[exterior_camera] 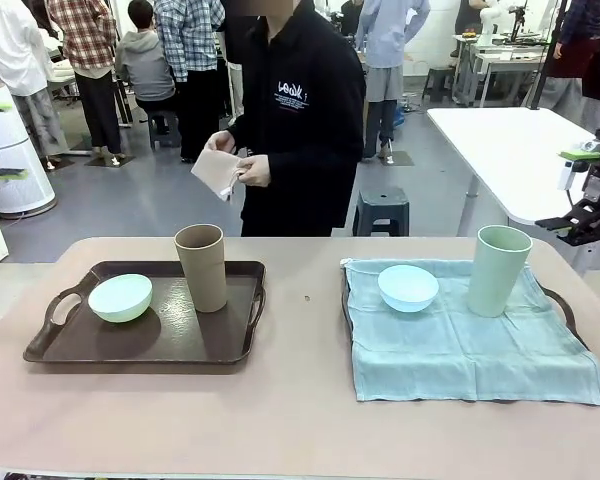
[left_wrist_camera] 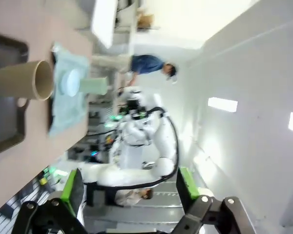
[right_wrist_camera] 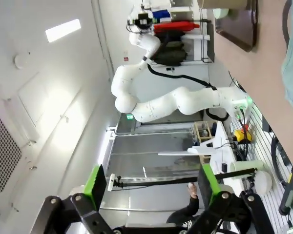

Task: Set up a tray with a mat and arrange the tableware.
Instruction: Pick up the Picnic Bowl and Reusable plastic cup from the Handle tray in front of the human's position and hold them in the air.

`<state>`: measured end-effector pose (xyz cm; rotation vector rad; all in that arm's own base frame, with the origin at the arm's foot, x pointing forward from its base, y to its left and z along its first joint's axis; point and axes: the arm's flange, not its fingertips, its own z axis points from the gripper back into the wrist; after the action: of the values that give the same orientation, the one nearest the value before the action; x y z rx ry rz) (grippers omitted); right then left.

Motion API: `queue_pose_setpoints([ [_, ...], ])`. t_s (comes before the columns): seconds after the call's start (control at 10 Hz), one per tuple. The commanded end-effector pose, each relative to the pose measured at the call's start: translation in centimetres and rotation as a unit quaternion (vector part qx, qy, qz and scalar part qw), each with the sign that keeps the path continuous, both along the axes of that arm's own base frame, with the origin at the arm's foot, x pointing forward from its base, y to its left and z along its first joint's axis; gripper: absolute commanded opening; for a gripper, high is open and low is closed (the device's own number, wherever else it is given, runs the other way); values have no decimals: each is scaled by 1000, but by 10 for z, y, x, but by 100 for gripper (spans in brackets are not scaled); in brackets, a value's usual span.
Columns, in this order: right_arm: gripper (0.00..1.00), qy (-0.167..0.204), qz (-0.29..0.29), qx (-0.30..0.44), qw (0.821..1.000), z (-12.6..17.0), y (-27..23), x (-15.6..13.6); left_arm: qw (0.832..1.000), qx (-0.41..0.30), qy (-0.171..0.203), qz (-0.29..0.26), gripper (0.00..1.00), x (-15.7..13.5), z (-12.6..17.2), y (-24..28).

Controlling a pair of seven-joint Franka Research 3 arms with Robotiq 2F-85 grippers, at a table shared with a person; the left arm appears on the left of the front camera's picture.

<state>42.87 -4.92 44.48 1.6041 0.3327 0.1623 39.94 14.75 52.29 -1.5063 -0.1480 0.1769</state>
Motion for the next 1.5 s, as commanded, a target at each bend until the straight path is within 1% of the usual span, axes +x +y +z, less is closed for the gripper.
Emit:
queue_pose_setpoints([
  [0.0,100,-8,13,-10,1000,8,-2,-1,996,-57,-58,34,100,-13,0,6],
  [0.1,100,-8,13,-10,1000,8,-2,-1,996,-46,-52,53,100,-13,-1,3],
  [0.2,100,0,-1,1,1000,-1,0,0,999,-33,-21,23,100,-8,0,15],
  [0.3,100,-3,27,-8,1000,1,-2,-5,999,-33,-21,23,100,-8,0,15],
  [0.4,100,29,-28,-41,998,6,-6,-6,999,-33,-21,23,100,-8,0,15],
  [0.5,100,16,-66,-77,995,12,-10,-10,999,-33,-21,23,100,-8,0,15],
  [0.7,100,0,-120,-125,985,22,-13,-19,999,-33,-21,23,100,-8,0,15],
  [0.8,100,0,-131,-130,983,23,-14,-20,999,-33,-21,23,100,-8,0,15],
  [0.9,100,2,-139,-126,982,20,-15,-20,999,-33,-21,23,100,-8,0,15],
  [1.0,100,-12,-114,-108,988,25,-26,-7,999,-33,-21,23,100,-8,0,15],
  [1.4,100,-12,-114,-108,988,25,-26,-7,999,-33,-21,23,100,-8,0,15],
])
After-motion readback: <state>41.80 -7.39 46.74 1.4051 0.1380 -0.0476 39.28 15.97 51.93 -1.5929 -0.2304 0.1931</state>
